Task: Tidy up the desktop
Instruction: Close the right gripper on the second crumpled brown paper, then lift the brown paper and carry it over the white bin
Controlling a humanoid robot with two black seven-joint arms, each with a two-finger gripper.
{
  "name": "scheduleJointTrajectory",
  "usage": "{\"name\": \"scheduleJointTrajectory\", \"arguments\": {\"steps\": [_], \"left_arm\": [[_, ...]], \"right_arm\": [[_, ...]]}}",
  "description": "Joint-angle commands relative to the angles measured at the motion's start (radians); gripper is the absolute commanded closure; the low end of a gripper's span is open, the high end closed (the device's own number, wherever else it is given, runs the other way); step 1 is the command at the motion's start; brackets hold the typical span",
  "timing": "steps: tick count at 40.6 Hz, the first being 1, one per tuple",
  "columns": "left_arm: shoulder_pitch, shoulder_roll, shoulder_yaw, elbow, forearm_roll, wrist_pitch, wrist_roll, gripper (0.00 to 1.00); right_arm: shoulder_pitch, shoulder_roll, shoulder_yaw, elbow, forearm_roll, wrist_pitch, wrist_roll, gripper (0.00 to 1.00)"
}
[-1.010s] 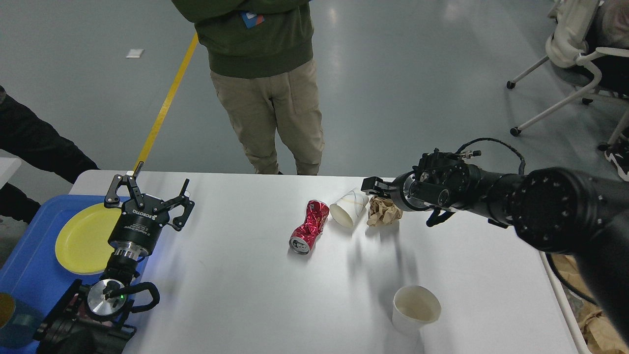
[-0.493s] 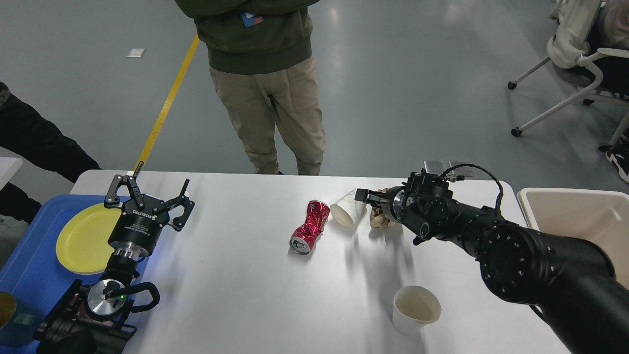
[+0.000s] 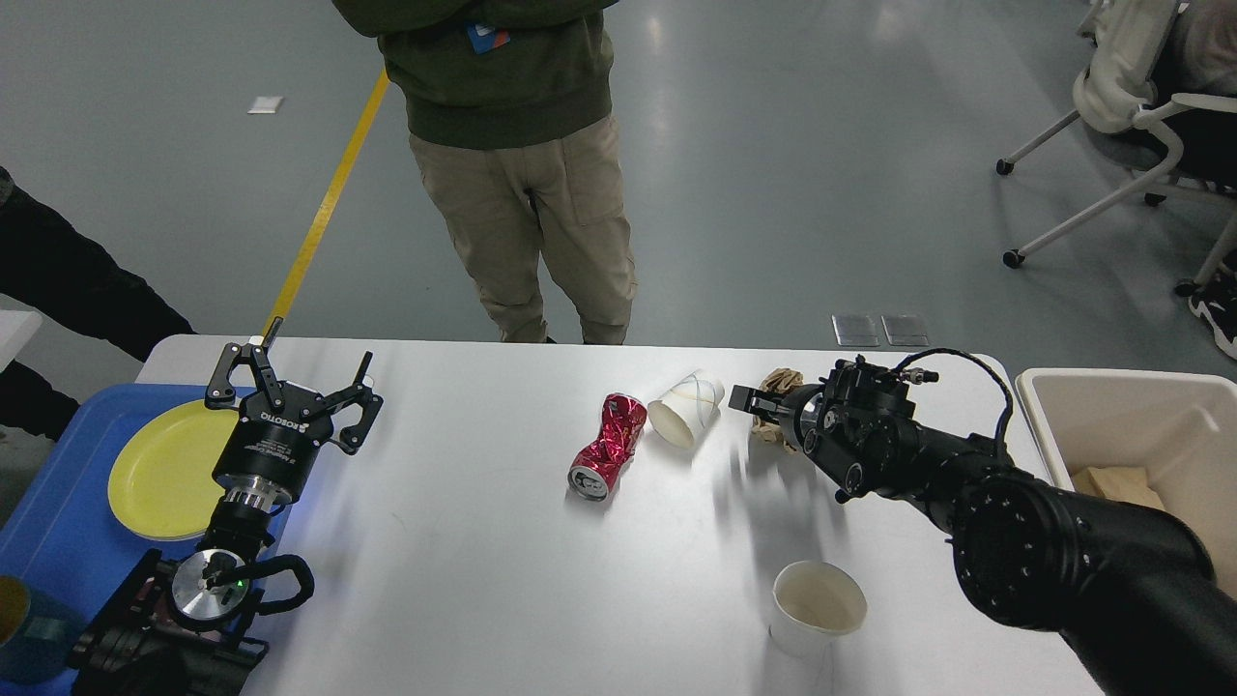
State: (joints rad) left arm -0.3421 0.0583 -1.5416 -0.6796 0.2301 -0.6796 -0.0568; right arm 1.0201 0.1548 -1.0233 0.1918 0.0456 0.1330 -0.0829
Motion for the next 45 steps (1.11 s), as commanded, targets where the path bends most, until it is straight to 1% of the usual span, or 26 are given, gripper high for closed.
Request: {"name": "scheduleJointTrajectory", "arguments": {"steps": [1,3,4,5,6,7,8,9,10,11,14,15,17,22,26,31,37,39,41,45], "left_arm": [[0.0,0.0,0.0,0.0,0.0,0.0,0.0,0.04],[0.0,0.002,0.0,0.0,0.0,0.0,0.0,0.04],[0.0,0.0,0.0,0.0,0.0,0.0,0.0,0.04],[0.0,0.002,0.0,0.0,0.0,0.0,0.0,0.04],[0.0,0.002,0.0,0.0,0.0,0.0,0.0,0.04],[0.0,0.002,0.0,0.0,0.0,0.0,0.0,0.04],[0.0,0.0,0.0,0.0,0.0,0.0,0.0,0.04],[0.0,0.002,0.0,0.0,0.0,0.0,0.0,0.04],[0.0,0.0,0.0,0.0,0.0,0.0,0.0,0.04],[0.0,0.002,0.0,0.0,0.0,0.0,0.0,0.04],[0.0,0.002,0.0,0.0,0.0,0.0,0.0,0.04],[0.0,0.002,0.0,0.0,0.0,0.0,0.0,0.04],[0.0,0.002,0.0,0.0,0.0,0.0,0.0,0.04],[0.0,0.002,0.0,0.0,0.0,0.0,0.0,0.04],[0.0,0.002,0.0,0.0,0.0,0.0,0.0,0.04],[0.0,0.002,0.0,0.0,0.0,0.0,0.0,0.04],[0.0,0.002,0.0,0.0,0.0,0.0,0.0,0.04],[0.0,0.002,0.0,0.0,0.0,0.0,0.0,0.04],[0.0,0.002,0.0,0.0,0.0,0.0,0.0,0.04],[0.0,0.002,0.0,0.0,0.0,0.0,0.0,0.04]], "right_arm": [[-0.008,-0.001,0.005,0.0,0.0,-0.016,0.0,0.1],[-0.011,-0.001,0.009,0.0,0.0,-0.016,0.0,0.15],[-0.012,-0.003,0.011,0.0,0.0,-0.016,0.0,0.2],[-0.012,-0.004,0.012,0.0,0.002,-0.016,0.0,0.32],[-0.012,-0.004,0.012,0.0,0.0,-0.018,0.0,0.38],[-0.015,-0.006,0.015,0.0,0.0,-0.018,0.0,0.49],[-0.018,-0.006,0.015,0.0,0.0,-0.016,0.0,0.54],[-0.026,-0.006,0.017,0.0,0.0,-0.016,0.0,0.62],[-0.029,-0.008,0.015,0.0,0.0,-0.018,0.0,0.66],[-0.031,-0.011,0.015,0.0,0.0,-0.018,0.0,0.74],[-0.032,-0.012,0.015,0.0,0.0,-0.016,0.0,0.87],[-0.031,-0.012,0.017,0.0,0.0,-0.016,0.0,0.92],[-0.031,-0.014,0.019,0.001,0.002,-0.016,-0.002,1.0],[-0.028,-0.014,0.019,0.003,0.002,-0.01,-0.011,1.0],[-0.018,-0.023,0.022,0.02,0.005,0.002,-0.054,1.0],[-0.015,-0.026,0.046,0.031,0.007,0.002,-0.077,1.0],[-0.003,-0.035,0.071,0.064,0.013,0.013,-0.08,1.0],[0.021,-0.041,0.08,0.096,0.014,0.028,-0.08,1.0],[0.11,-0.09,0.091,0.214,0.014,0.062,-0.081,1.0],[0.224,-0.152,0.085,0.375,0.013,0.086,-0.084,1.0]]}}
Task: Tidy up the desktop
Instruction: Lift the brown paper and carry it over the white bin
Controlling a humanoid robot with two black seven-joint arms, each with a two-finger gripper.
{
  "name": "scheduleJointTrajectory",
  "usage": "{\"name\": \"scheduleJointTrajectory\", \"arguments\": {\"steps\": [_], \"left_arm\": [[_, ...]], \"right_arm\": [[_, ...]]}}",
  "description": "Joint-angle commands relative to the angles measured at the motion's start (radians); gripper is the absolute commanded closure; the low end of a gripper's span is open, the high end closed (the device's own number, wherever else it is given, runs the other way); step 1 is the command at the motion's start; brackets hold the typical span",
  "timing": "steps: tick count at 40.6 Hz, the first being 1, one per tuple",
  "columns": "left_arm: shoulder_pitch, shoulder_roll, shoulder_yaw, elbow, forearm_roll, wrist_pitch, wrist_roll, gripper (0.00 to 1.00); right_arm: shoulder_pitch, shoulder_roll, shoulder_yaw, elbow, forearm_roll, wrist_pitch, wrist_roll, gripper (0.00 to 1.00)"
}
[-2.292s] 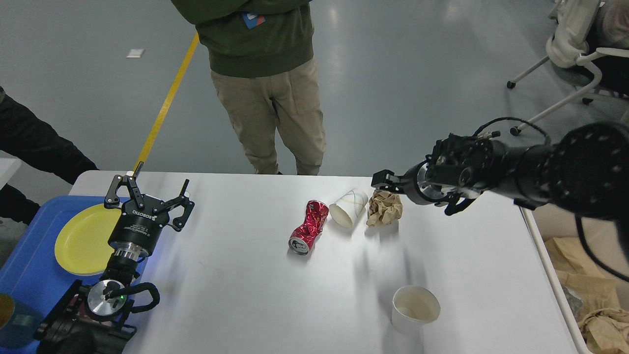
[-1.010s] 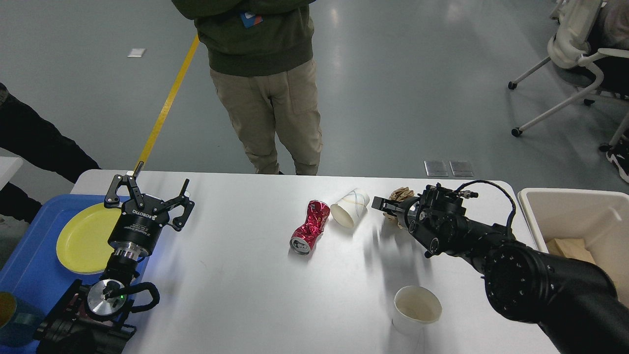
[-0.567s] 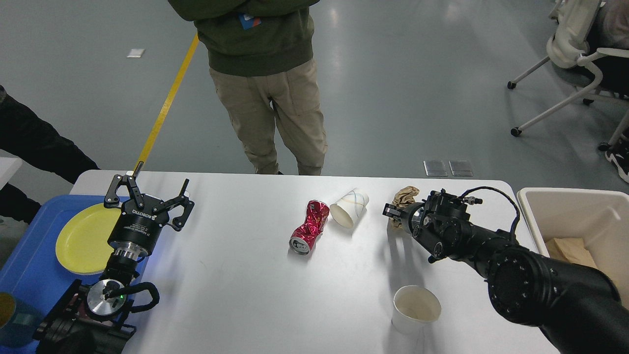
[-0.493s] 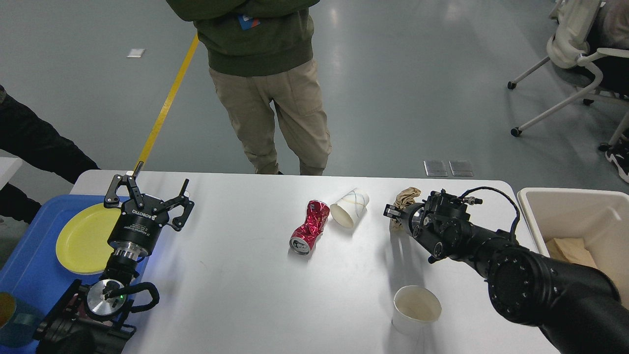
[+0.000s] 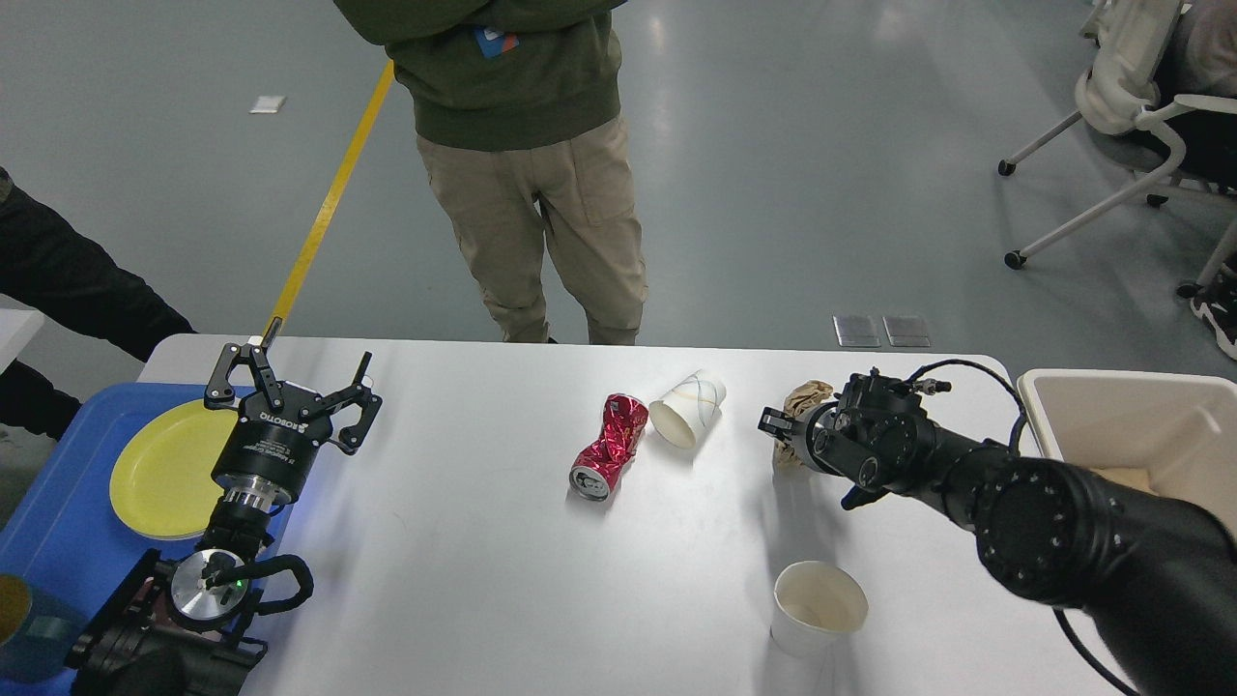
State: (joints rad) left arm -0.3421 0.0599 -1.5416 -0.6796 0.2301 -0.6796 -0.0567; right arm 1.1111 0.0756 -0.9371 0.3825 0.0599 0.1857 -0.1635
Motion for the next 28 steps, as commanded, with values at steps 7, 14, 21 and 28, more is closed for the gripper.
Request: {"name": "scheduleJointTrajectory", "arguments": {"steps": [7,14,21,28], "left_arm": [[0.0,-0.002,0.0,0.0,0.0,0.0,0.0,0.04],[0.0,-0.002,0.0,0.0,0.0,0.0,0.0,0.04],[0.0,0.0,0.0,0.0,0.0,0.0,0.0,0.04],[0.0,0.0,0.0,0.0,0.0,0.0,0.0,0.04]], "right_arm": [[0.452,-0.154,-0.063,0.513,0.001,0.126,-0.044,1.0],[0.766,-0.163,-0.178,0.778,0.011,0.228,-0.039,1.0],[1.018,-0.22,-0.218,0.969,0.05,0.382,-0.028,1.0],[1.223,-0.28,-0.317,1.168,0.06,0.452,0.043,1.0]]}}
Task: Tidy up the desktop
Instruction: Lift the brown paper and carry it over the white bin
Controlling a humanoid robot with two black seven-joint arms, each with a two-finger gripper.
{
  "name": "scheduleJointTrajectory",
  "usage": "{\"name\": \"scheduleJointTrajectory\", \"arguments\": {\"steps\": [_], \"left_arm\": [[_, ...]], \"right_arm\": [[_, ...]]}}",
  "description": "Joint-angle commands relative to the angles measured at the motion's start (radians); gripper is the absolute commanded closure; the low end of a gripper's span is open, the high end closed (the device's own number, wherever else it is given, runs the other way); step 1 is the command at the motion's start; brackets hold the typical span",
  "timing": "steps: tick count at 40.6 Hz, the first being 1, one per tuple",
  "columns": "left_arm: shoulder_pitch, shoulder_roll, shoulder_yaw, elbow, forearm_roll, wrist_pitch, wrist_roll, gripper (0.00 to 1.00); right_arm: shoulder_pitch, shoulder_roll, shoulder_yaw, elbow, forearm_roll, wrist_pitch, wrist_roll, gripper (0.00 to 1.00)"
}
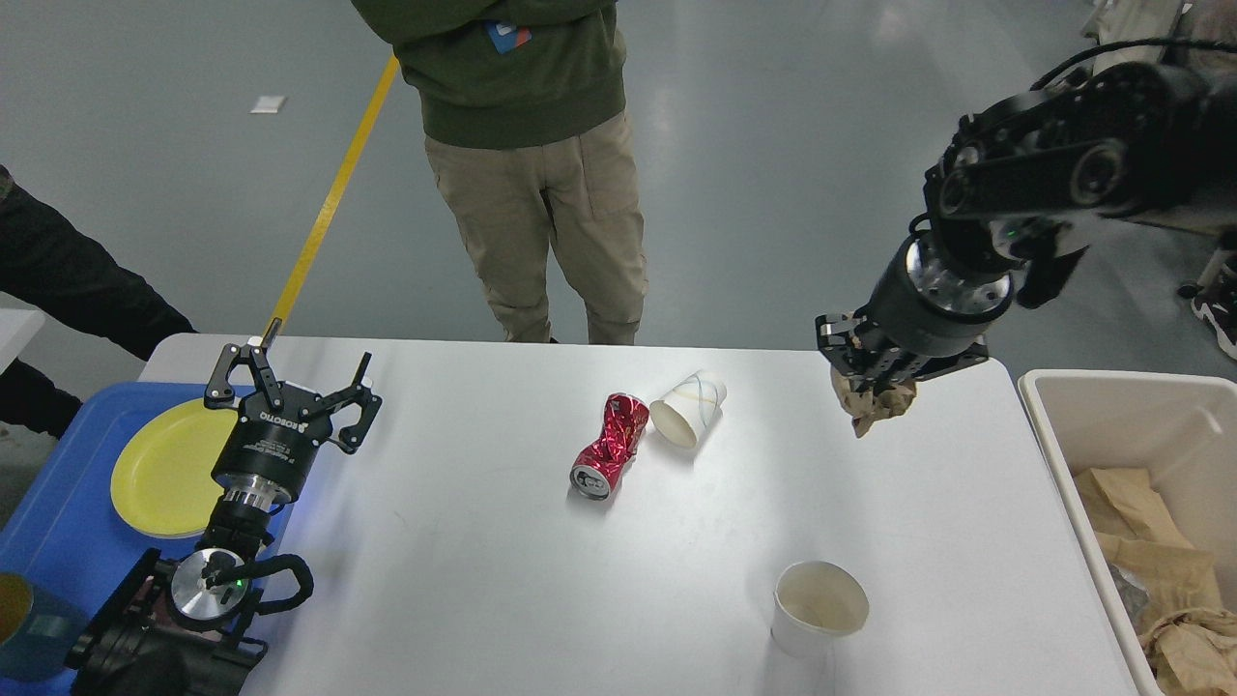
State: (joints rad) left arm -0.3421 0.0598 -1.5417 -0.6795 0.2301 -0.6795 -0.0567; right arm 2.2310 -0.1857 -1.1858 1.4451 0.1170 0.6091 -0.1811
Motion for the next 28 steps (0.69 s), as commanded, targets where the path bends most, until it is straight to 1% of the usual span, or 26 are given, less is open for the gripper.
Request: {"name": "scheduleJointTrajectory", "arguments": {"steps": [1,2,3,5,10,17,23,28], "left_arm": [[0.0,0.0,0.0,0.0,0.0,0.002,0.0,0.04],[0.0,0.0,0.0,0.0,0.0,0.0,0.0,0.04],[0.0,0.0,0.0,0.0,0.0,0.002,0.0,0.04],[0.0,0.0,0.0,0.0,0.0,0.002,0.0,0.04],[0.0,0.0,0.0,0.0,0.0,0.002,0.0,0.04],[0.0,0.0,0.0,0.0,0.0,0.0,0.0,0.04],[0.0,0.0,0.0,0.0,0.0,0.0,0.0,0.04],[0.0,0.0,0.0,0.0,0.0,0.0,0.0,0.04]], "right_arm": [[0.119,-0.017,-0.089,0.122,0.003,0.031,0.089,1.0],[0.143,-0.014,-0.128,0.153,0.001,0.031,0.142,1.0],[0.154,-0.014,-0.147,0.164,0.001,0.032,0.166,1.0],[0.176,-0.014,-0.173,0.187,0.001,0.032,0.187,1.0],[0.21,-0.012,-0.207,0.224,0.001,0.032,0.189,1.0],[0.21,-0.029,-0.212,0.216,0.003,0.023,0.186,1.0],[0.197,-0.09,-0.267,0.193,0.004,0.015,0.181,1.0],[0.138,-0.142,-0.36,0.141,0.003,-0.026,0.18,1.0]]}}
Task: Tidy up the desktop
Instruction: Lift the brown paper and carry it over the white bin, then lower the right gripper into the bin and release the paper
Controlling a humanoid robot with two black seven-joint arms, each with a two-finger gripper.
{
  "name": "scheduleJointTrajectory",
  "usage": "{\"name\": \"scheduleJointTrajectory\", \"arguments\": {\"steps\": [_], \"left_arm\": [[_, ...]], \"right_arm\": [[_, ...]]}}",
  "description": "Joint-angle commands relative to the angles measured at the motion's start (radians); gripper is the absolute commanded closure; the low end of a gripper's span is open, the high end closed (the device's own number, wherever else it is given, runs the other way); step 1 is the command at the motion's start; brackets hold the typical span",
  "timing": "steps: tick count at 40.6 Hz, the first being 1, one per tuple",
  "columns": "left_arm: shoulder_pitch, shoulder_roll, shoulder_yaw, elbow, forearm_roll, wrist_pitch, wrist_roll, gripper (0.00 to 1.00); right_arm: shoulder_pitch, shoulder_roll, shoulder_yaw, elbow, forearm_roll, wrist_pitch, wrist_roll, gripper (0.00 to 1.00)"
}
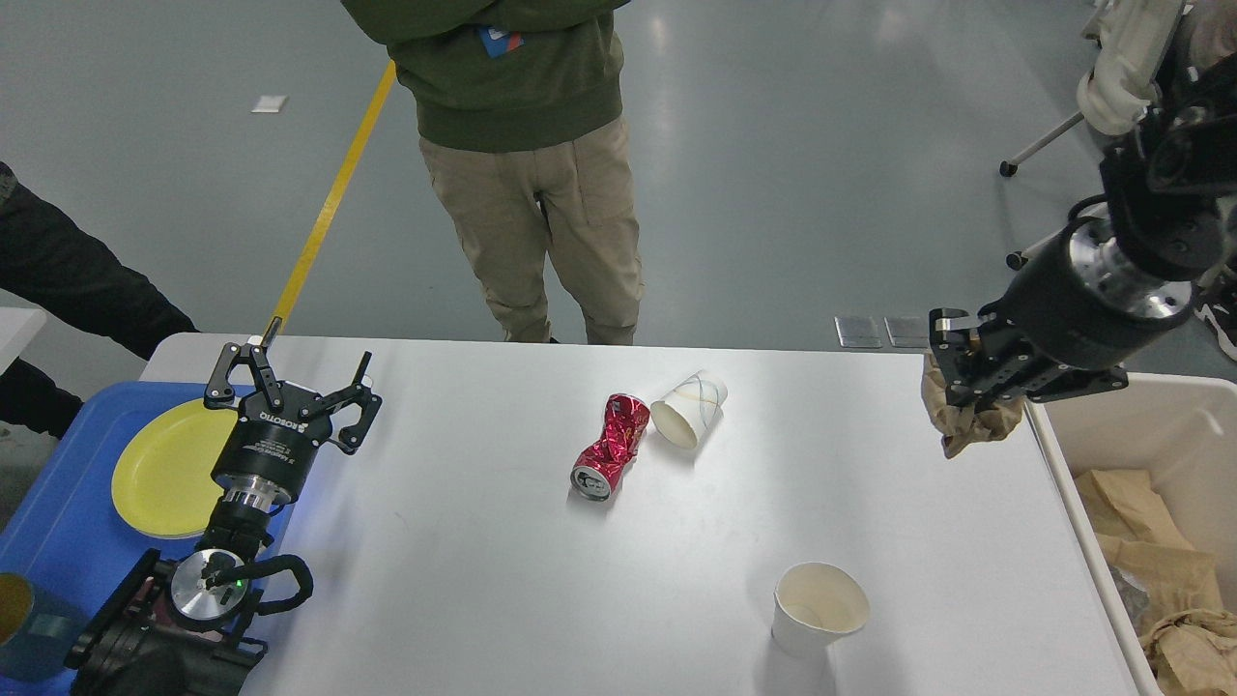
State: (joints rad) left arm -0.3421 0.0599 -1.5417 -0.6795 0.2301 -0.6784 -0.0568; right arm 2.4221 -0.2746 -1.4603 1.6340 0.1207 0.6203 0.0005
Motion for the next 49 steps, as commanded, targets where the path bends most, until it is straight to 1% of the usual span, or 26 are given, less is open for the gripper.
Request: {"name": "scheduleJointTrajectory", "arguments": {"steps": [1,5,9,10,13,14,16,17,18,19,22,23,26,30,36,40,43,49], "left_arm": [[0.0,0.0,0.0,0.0,0.0,-0.001,0.0,0.04],[0.0,0.0,0.0,0.0,0.0,-0.001,0.0,0.04],[0.0,0.0,0.0,0.0,0.0,-0.001,0.0,0.04],[0.0,0.0,0.0,0.0,0.0,-0.001,0.0,0.04],[0.0,0.0,0.0,0.0,0.0,-0.001,0.0,0.04],[0.002,0.0,0.0,0.0,0.0,-0.001,0.0,0.04],[0.0,0.0,0.0,0.0,0.0,-0.001,0.0,0.04],[0.0,0.0,0.0,0.0,0.0,-0.001,0.0,0.04],[0.002,0.0,0.0,0.0,0.0,-0.001,0.0,0.04],[0.0,0.0,0.0,0.0,0.0,-0.001,0.0,0.04],[0.0,0.0,0.0,0.0,0.0,-0.001,0.0,0.04],[0.0,0.0,0.0,0.0,0.0,-0.001,0.0,0.04],[0.0,0.0,0.0,0.0,0.0,-0.001,0.0,0.04],[0.0,0.0,0.0,0.0,0.0,-0.001,0.0,0.04],[0.0,0.0,0.0,0.0,0.0,-0.001,0.0,0.04],[0.0,0.0,0.0,0.0,0.0,-0.001,0.0,0.04],[0.0,-0.002,0.0,0.0,0.0,-0.001,0.0,0.04],[0.0,0.0,0.0,0.0,0.0,-0.001,0.0,0.04]], "right_arm": [[-0.07,-0.076,-0.104,-0.065,-0.001,-0.047,-0.002,1.0],[-0.161,-0.194,-0.14,-0.147,-0.013,-0.077,-0.013,1.0],[-0.285,-0.299,-0.141,-0.284,-0.019,-0.079,-0.019,1.0],[-0.358,-0.333,-0.14,-0.354,-0.019,-0.079,-0.019,1.0],[-0.472,-0.368,-0.13,-0.459,-0.016,-0.088,-0.019,1.0],[-0.55,-0.391,-0.112,-0.532,-0.015,-0.096,-0.019,1.0],[-0.629,-0.413,-0.077,-0.597,-0.013,-0.109,-0.019,1.0],[-0.673,-0.422,-0.055,-0.623,-0.013,-0.12,-0.019,1.0],[-0.772,-0.434,-0.007,-0.675,-0.01,-0.155,-0.019,1.0],[-0.828,-0.436,0.018,-0.696,-0.007,-0.177,-0.019,1.0],[-0.986,-0.437,0.109,-0.769,-0.003,-0.247,-0.019,1.0],[-1.082,-0.436,0.171,-0.819,-0.001,-0.289,-0.019,1.0],[-1.248,-0.433,0.279,-0.928,-0.003,-0.349,-0.019,1.0],[-1.418,-0.407,0.36,-1.068,-0.001,-0.375,-0.019,1.0],[-1.656,-0.279,0.458,-1.304,0.0,-0.376,-0.017,1.0],[-1.764,-0.224,0.518,-1.428,0.002,-0.378,-0.016,1.0],[-1.822,-0.178,0.558,-1.494,0.002,-0.379,-0.017,1.0],[-1.87,-0.117,0.563,-1.519,0.0,-0.435,-0.02,1.0]]}}
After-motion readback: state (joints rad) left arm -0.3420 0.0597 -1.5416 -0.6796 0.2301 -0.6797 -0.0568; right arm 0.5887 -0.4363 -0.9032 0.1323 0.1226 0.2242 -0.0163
